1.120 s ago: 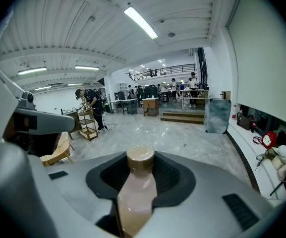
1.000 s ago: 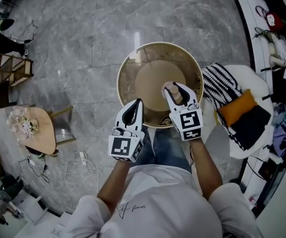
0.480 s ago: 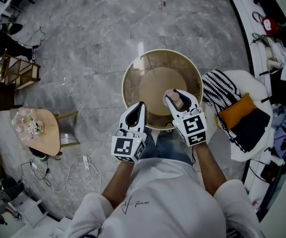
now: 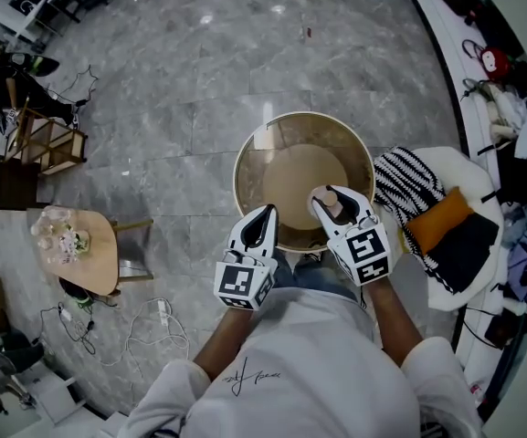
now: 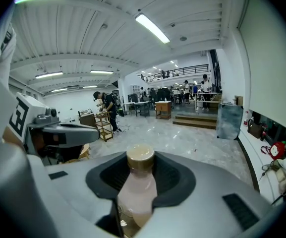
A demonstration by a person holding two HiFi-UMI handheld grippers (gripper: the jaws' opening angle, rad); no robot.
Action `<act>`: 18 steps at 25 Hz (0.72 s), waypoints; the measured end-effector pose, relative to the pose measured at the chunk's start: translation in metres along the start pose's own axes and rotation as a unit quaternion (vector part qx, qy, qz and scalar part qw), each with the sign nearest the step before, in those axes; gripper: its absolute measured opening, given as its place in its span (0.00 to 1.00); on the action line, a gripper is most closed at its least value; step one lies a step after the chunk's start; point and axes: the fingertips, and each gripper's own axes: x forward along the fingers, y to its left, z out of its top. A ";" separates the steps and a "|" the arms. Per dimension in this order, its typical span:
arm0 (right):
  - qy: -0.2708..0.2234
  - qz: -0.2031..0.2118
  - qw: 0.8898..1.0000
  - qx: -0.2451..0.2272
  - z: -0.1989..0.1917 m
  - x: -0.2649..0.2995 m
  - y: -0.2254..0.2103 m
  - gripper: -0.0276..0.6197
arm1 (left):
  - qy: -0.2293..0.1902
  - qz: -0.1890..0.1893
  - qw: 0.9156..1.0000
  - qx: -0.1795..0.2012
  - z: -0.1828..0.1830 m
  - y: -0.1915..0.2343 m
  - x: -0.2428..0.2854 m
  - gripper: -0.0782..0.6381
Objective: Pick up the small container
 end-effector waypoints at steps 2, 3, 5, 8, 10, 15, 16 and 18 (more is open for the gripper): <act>-0.004 0.000 1.000 0.001 0.002 -0.006 0.000 0.26 | 0.001 -0.005 1.000 0.004 -0.001 -0.004 0.001 0.13; -0.006 0.000 1.000 0.001 0.003 -0.009 0.001 0.26 | 0.001 -0.008 1.000 0.005 0.000 -0.007 0.001 0.13; -0.007 0.000 1.000 0.000 0.005 -0.014 0.002 0.26 | 0.000 -0.014 1.000 0.011 0.002 -0.012 0.001 0.13; -0.009 0.001 1.000 -0.004 0.011 -0.023 0.004 0.26 | -0.003 -0.019 1.000 0.021 0.010 -0.018 0.000 0.13; -0.014 0.001 1.000 -0.006 0.014 -0.028 0.005 0.26 | -0.006 -0.020 0.999 0.026 0.015 -0.020 -0.002 0.13; -0.020 0.005 1.000 -0.013 0.020 -0.038 0.005 0.26 | -0.016 -0.014 0.999 0.024 0.025 -0.019 -0.006 0.13; -0.020 0.005 1.000 -0.014 0.020 -0.039 0.005 0.26 | -0.018 -0.014 1.000 0.022 0.027 -0.019 -0.006 0.13; -0.020 0.006 1.000 -0.015 0.021 -0.041 0.005 0.26 | -0.020 -0.015 0.999 0.020 0.029 -0.020 -0.006 0.13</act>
